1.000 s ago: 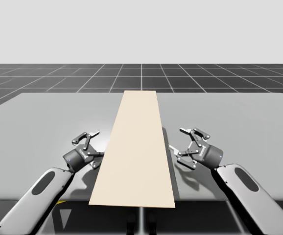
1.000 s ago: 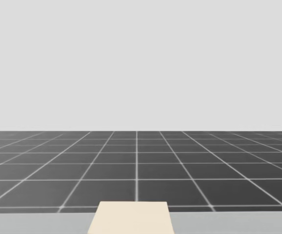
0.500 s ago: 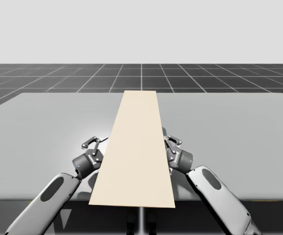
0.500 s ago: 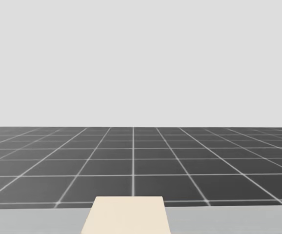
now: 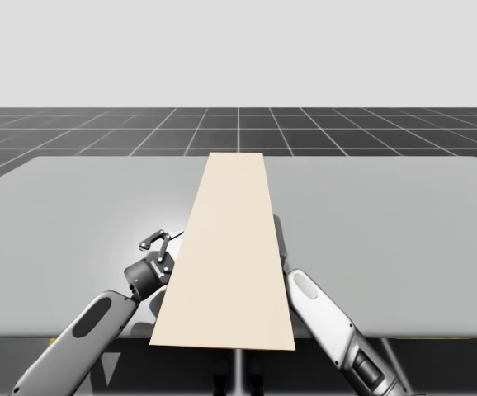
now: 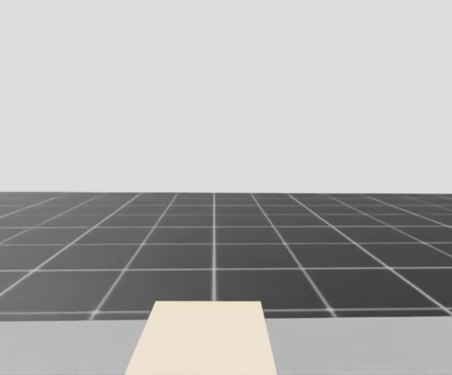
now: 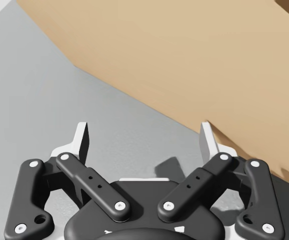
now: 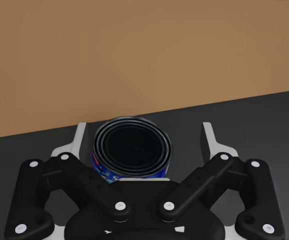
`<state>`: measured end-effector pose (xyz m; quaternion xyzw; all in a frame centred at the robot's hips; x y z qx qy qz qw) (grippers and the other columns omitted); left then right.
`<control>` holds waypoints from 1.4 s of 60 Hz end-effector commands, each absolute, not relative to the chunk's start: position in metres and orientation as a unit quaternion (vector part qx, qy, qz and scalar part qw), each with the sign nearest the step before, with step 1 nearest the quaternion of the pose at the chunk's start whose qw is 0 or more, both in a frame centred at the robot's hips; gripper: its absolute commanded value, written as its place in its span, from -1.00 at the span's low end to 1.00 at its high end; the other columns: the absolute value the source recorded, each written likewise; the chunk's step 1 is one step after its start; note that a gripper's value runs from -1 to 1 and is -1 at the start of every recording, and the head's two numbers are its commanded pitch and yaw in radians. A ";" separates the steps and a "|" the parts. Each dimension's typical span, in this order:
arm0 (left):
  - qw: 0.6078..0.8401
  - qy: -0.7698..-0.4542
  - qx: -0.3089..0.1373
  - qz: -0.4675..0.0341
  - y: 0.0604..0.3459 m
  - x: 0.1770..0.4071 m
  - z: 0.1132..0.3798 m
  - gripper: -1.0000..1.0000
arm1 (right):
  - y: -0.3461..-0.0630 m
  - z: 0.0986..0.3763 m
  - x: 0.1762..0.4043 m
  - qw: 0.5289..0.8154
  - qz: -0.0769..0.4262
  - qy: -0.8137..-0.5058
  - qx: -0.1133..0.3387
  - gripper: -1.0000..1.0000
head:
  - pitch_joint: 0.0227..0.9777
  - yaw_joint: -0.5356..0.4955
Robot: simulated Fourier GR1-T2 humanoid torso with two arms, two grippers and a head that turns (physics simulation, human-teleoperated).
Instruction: Retrieve the object from inside the box.
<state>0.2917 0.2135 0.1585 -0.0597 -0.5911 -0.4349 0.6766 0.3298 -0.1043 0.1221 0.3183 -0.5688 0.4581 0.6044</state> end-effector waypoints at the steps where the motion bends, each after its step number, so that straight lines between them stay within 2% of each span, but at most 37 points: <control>1: 0.678 -0.581 -0.061 -0.446 0.209 0.288 0.151 -1.00 | -0.090 0.109 0.336 0.618 0.462 -0.542 0.334 -1.00 | -0.76 -0.03; 7: 0.677 -0.580 -0.060 -0.449 0.208 0.288 0.151 -1.00 | -0.086 0.098 0.338 0.640 0.459 -0.518 0.335 -1.00 | -0.74 -0.03; 15: 0.676 -0.578 -0.058 -0.453 0.207 0.288 0.150 -1.00 | -0.080 0.092 0.339 0.647 0.473 -0.500 0.328 -1.00 | -0.74 -0.03; 20: 0.676 -0.577 -0.056 -0.456 0.207 0.287 0.149 -1.00 | -0.078 0.090 0.339 0.667 0.474 -0.478 0.321 -1.00 | -0.73 -0.03; 29: 0.675 -0.575 -0.053 -0.460 0.207 0.287 0.148 -1.00 | -0.078 0.084 0.340 0.681 0.485 -0.465 0.293 -1.00 | -0.72 -0.03; 30: 0.675 -0.575 -0.052 -0.460 0.207 0.287 0.148 -1.00 | -0.078 0.083 0.340 0.681 0.485 -0.467 0.288 -0.85 | -0.72 -0.03; 31: 0.675 -0.575 -0.052 -0.460 0.207 0.287 0.148 -1.00 | -0.079 0.082 0.339 0.683 0.482 -0.468 0.285 -0.58 | -0.72 -0.03; 32: 0.675 -0.574 -0.051 -0.460 0.207 0.287 0.148 -1.00 | -0.079 0.082 0.339 0.686 0.476 -0.474 0.282 -0.40 | -0.72 -0.03; 33: 0.675 -0.574 -0.050 -0.460 0.207 0.287 0.148 -1.00 | -0.080 0.081 0.338 0.690 0.470 -0.473 0.281 0.71 | -0.72 -0.03; 34: 0.676 -0.574 -0.050 -0.460 0.207 0.287 0.148 -1.00 | -0.080 0.081 0.338 0.689 0.471 -0.472 0.283 0.92 | -0.72 -0.03; 35: 0.676 -0.574 -0.049 -0.461 0.208 0.287 0.148 -1.00 | -0.081 0.081 0.337 0.688 0.472 -0.474 0.282 1.00 | -0.72 -0.03; 44: 0.676 -0.573 -0.044 -0.461 0.208 0.287 0.147 -1.00 | -0.090 0.095 0.329 0.690 0.462 -0.491 0.263 1.00 | -0.73 -0.03; 53: 0.678 -0.574 -0.041 -0.458 0.210 0.288 0.147 -1.00 | -0.114 0.136 0.316 0.664 0.447 -0.547 0.244 1.00 | -0.74 -0.03; 60: 0.678 -0.575 -0.040 -0.456 0.212 0.289 0.147 -1.00 | -0.146 0.161 0.308 0.655 0.417 -0.594 0.209 1.00 | -0.74 -0.03; 61: 0.678 -0.575 -0.040 -0.455 0.212 0.290 0.147 -1.00 | -0.156 0.167 0.306 0.651 0.406 -0.609 0.201 1.00 | -0.74 -0.03; 65: 0.679 -0.575 -0.039 -0.454 0.213 0.290 0.147 -1.00 | -0.174 0.174 0.302 0.648 0.391 -0.626 0.187 1.00 | -0.75 -0.03; 67: 0.679 -0.576 -0.039 -0.453 0.214 0.290 0.147 -1.00 | -0.193 0.179 0.297 0.648 0.379 -0.637 0.175 1.00 | -0.75 -0.03; 75: 0.681 -0.577 -0.038 -0.449 0.217 0.292 0.148 -1.00 | -0.240 0.184 0.285 0.656 0.357 -0.652 0.131 1.00 | -0.75 -0.03; 84: 0.682 -0.580 -0.038 -0.444 0.219 0.293 0.149 -1.00 | -0.288 0.196 0.276 0.658 0.320 -0.673 0.109 1.00 | -0.76 -0.03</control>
